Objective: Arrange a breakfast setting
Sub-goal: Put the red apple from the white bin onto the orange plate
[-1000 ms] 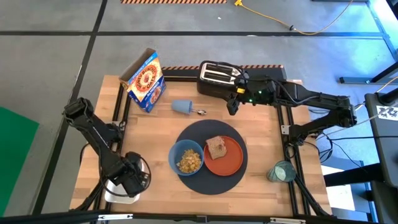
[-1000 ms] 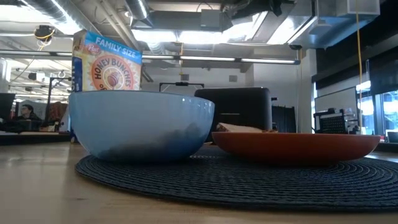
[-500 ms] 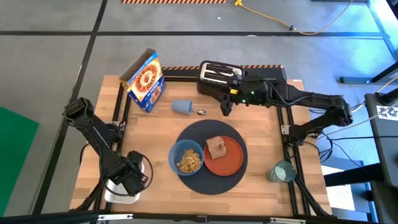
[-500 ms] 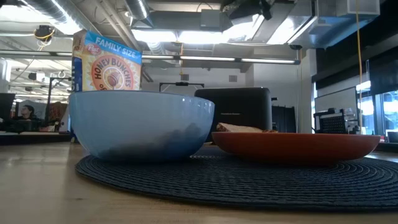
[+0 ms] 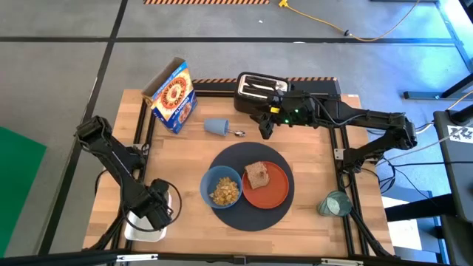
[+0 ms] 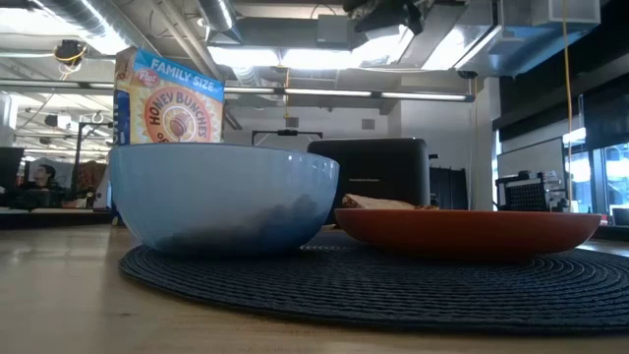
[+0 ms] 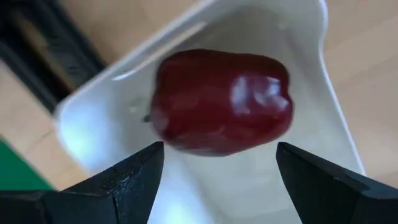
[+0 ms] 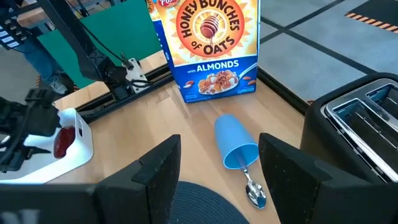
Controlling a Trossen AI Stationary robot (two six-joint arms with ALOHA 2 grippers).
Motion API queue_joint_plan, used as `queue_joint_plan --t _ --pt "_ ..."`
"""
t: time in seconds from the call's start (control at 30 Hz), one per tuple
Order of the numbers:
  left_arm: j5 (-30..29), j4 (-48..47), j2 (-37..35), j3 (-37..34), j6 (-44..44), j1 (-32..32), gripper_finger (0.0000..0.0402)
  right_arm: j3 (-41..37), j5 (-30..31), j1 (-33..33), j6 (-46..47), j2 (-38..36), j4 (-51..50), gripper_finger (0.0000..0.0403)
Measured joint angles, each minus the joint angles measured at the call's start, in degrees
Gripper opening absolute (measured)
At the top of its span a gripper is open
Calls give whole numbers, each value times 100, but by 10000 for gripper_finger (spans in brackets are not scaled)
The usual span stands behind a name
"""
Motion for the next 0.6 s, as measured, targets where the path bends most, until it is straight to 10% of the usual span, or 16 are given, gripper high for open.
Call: queue_joint_plan --t 0.3,0.6 --pt "557 128 -2 -111 402 20 336 0 -181 2 170 0 -2 207" --pt "-179 -490 -32 550 94 54 337 0 -130 0 306 0 -4 207"
